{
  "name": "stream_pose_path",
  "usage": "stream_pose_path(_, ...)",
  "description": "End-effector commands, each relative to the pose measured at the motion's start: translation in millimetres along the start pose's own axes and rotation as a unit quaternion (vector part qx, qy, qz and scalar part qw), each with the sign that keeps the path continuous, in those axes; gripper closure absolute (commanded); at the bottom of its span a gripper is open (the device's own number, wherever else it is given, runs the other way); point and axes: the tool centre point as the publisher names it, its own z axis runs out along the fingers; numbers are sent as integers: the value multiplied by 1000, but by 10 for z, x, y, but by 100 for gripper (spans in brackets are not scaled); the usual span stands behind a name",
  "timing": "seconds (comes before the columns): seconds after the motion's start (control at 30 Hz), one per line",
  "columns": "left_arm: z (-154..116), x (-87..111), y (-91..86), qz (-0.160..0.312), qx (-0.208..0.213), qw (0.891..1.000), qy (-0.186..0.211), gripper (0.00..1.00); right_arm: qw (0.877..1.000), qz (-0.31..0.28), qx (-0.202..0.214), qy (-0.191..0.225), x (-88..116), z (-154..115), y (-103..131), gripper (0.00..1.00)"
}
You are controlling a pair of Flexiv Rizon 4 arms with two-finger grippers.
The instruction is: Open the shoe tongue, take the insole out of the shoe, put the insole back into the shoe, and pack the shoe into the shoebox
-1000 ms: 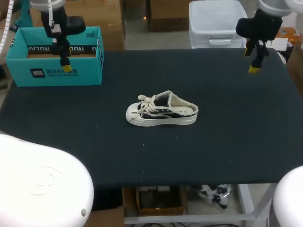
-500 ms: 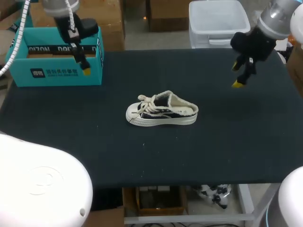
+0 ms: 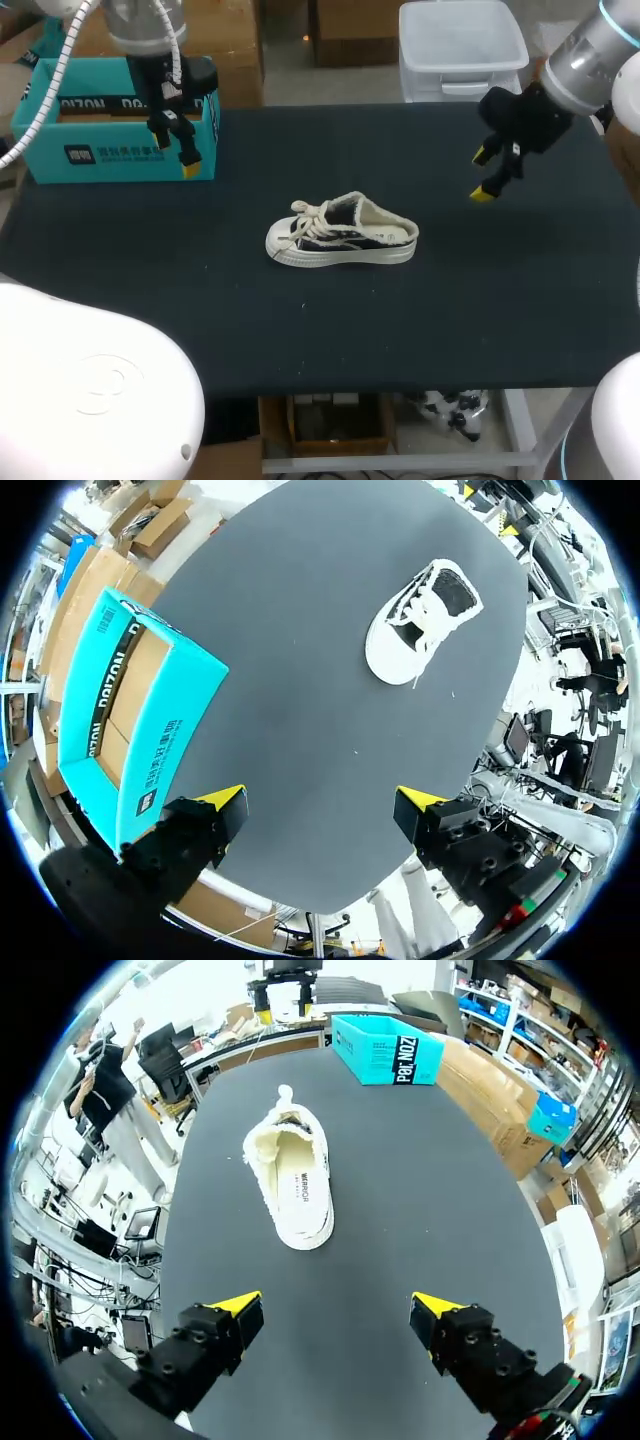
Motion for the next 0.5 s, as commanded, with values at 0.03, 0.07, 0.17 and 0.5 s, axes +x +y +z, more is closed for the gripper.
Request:
stream_pose_path(0.03, -10, -8, -39, -1, -11, 1000, 1, 0, 1000, 0, -3, -6, 30, 4, -17, 0)
stream_pose_path(0.07, -10, -8, -39, -1, -11, 1000, 1, 0, 1000, 0, -3, -6, 30, 4, -17, 0)
stream_pose_path(0.17, -10, -8, -39, -1, -11, 1000, 1, 0, 1000, 0, -3, -6, 30, 4, -17, 0)
stream_pose_path(0.5, -2, 293, -193, -128, -50, 990, 44, 0, 1000, 6, -10, 4, 102, 205, 44, 0)
